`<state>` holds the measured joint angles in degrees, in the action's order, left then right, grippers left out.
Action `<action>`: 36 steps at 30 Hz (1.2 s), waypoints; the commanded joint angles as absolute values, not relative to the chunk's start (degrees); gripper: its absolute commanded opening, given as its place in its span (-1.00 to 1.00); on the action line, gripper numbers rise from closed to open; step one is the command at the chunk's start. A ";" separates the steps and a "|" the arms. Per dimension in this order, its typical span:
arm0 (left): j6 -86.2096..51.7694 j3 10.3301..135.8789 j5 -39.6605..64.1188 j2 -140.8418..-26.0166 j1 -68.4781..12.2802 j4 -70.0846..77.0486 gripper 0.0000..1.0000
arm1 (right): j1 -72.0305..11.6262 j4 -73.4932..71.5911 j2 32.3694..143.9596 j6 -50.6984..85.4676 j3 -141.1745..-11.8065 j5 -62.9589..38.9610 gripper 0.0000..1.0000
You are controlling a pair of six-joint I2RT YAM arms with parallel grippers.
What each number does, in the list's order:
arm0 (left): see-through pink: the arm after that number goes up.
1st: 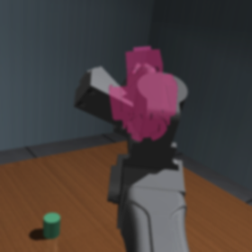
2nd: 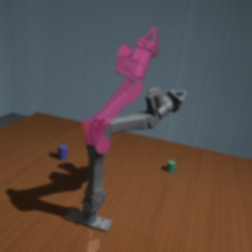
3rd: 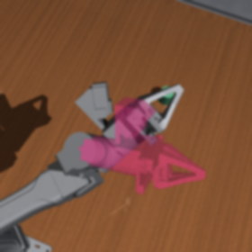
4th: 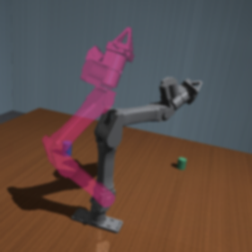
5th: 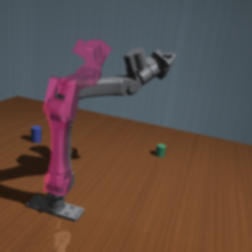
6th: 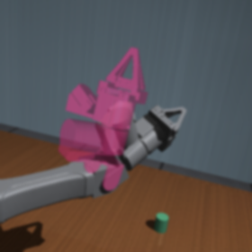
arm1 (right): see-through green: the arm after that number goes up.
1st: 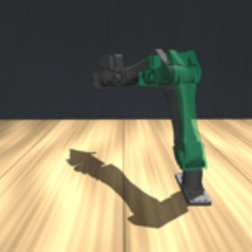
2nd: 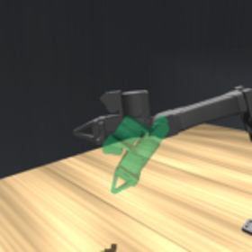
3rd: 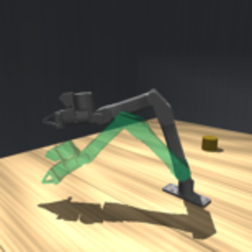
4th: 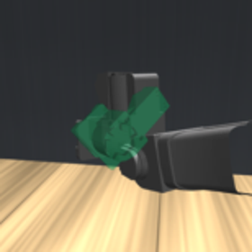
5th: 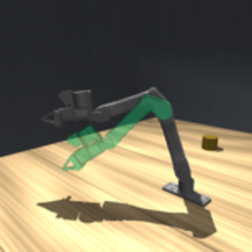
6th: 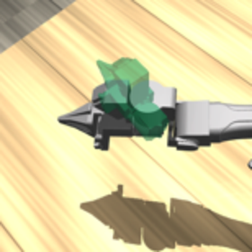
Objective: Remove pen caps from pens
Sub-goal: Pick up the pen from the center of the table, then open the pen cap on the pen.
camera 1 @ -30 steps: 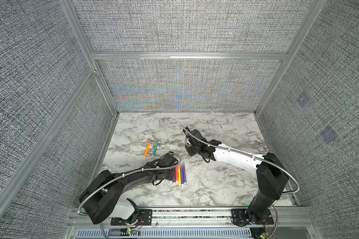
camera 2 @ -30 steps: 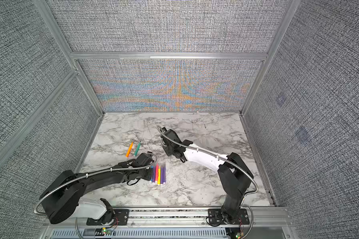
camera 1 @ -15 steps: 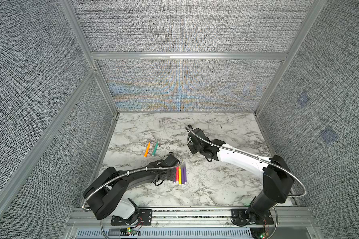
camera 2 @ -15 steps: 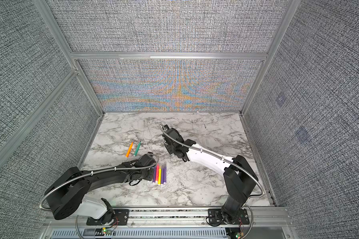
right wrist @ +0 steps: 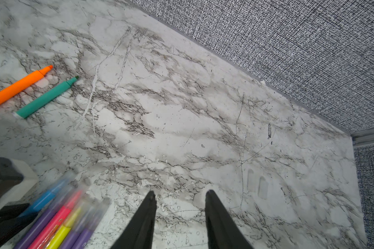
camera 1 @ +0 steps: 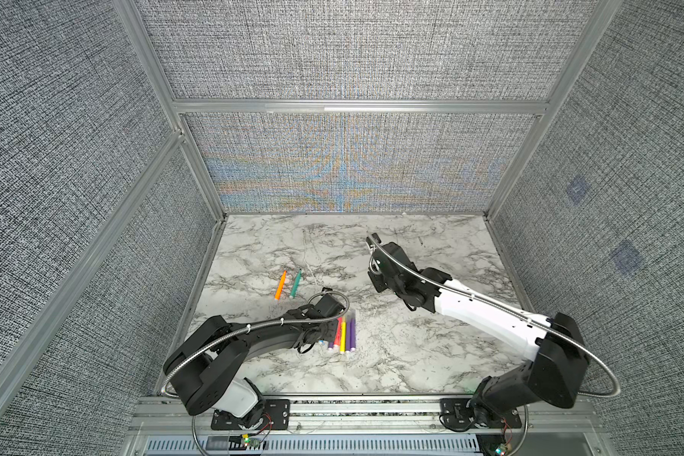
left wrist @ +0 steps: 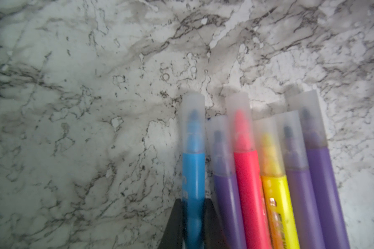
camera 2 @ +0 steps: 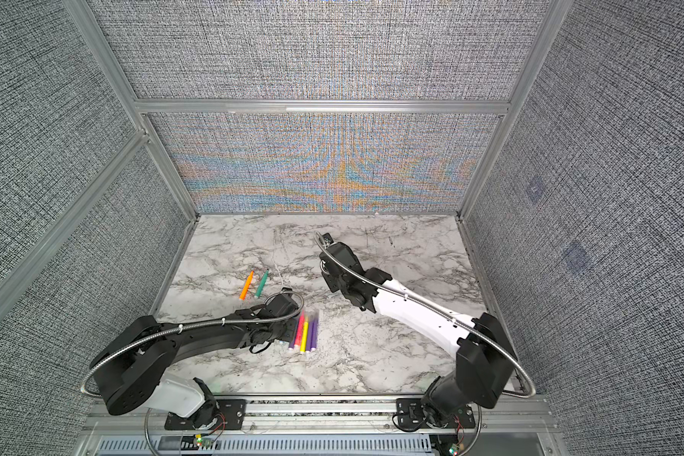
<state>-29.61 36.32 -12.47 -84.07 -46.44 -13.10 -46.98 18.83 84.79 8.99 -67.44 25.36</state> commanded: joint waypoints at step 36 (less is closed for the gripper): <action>-29.98 4.58 6.44 -15.13 -46.57 8.21 -0.86 | -53.13 -73.58 94.10 39.86 -35.07 -24.41 0.00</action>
<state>-30.61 3.97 6.63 -14.17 -46.54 5.43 -52.42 -70.91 93.51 40.49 -33.54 -24.08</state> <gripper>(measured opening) 0.128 0.500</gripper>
